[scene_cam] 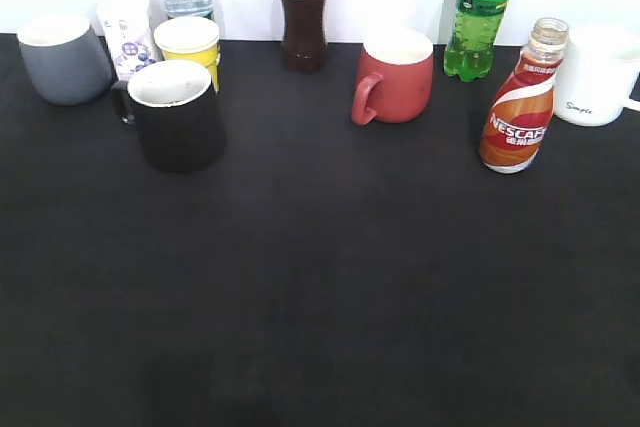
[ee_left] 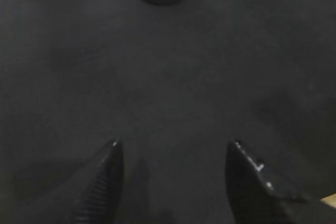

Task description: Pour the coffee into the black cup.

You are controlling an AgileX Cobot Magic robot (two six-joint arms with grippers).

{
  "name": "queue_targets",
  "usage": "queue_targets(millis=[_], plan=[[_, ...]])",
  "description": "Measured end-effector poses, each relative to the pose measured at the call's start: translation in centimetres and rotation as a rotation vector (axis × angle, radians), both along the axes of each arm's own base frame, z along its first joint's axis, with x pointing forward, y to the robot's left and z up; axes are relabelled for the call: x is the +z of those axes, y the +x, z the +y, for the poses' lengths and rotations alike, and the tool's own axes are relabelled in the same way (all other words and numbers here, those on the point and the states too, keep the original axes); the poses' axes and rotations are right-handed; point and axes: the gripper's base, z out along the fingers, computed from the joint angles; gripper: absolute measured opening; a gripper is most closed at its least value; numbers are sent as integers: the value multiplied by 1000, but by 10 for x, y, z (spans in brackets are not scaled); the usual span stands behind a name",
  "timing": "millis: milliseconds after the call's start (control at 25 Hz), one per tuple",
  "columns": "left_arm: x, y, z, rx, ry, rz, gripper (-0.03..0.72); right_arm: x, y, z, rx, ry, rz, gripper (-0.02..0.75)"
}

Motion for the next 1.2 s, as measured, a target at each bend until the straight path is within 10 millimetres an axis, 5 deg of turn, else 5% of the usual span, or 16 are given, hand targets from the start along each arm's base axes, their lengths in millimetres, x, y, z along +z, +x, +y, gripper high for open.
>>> queue_targets(millis=[280, 600, 880, 1200], plan=[[0, 0, 0, 15, 0, -1, 448, 0, 0, 1, 3, 18, 5, 577], [0, -1, 6, 325, 0, -1, 414, 1, -26, -4, -226, 45, -154, 577], [0, -1, 8, 407, -2, -2, 375, 1, -27, -4, -257, 44, -160, 577], [0, -29, 9, 545, -39, -166, 340, 1, -27, -4, -257, 45, -162, 577]])
